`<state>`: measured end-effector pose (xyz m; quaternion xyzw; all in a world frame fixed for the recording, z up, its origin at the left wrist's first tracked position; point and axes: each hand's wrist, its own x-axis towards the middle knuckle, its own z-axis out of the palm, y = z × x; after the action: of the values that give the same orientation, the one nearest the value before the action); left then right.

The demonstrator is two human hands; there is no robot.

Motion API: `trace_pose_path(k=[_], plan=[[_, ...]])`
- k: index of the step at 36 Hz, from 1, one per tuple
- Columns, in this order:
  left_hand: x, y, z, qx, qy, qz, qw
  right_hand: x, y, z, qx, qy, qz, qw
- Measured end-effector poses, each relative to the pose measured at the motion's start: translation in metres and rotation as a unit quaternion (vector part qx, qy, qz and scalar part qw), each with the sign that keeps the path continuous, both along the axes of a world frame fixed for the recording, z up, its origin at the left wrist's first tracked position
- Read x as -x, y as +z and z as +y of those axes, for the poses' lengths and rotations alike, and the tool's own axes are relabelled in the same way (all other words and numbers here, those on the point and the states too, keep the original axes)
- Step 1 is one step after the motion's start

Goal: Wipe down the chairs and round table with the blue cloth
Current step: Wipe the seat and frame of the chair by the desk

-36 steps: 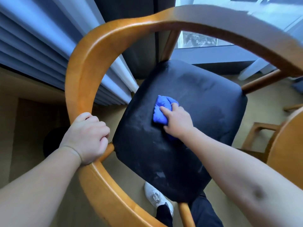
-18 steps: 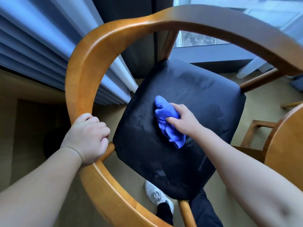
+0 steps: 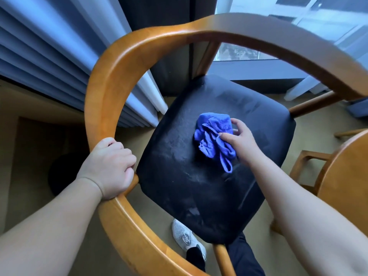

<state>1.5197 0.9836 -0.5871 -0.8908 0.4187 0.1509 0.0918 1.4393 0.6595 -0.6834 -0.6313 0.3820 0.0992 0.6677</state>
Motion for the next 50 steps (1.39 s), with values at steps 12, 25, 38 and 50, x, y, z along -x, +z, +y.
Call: trace_pose_path(k=[12, 25, 38, 50], plan=[[0.0, 0.001, 0.0, 0.016, -0.005, 0.0, 1.0, 0.001, -0.014, -0.007, 0.396, 0.159, 0.06, 0.903], [-0.001, -0.001, 0.002, 0.004, 0.002, 0.01, 1.0, -0.011, -0.053, 0.043, 0.579, 0.441, 0.103, 0.678], [0.001, 0.004, -0.002, -0.023, 0.003, 0.004, 1.0, 0.001, -0.059, -0.031, 0.575, 0.48, -0.049, 0.661], [0.004, 0.005, -0.004, -0.03, 0.014, -0.01, 0.999, 0.048, -0.042, -0.089, 0.567, 0.355, 0.119, 0.734]])
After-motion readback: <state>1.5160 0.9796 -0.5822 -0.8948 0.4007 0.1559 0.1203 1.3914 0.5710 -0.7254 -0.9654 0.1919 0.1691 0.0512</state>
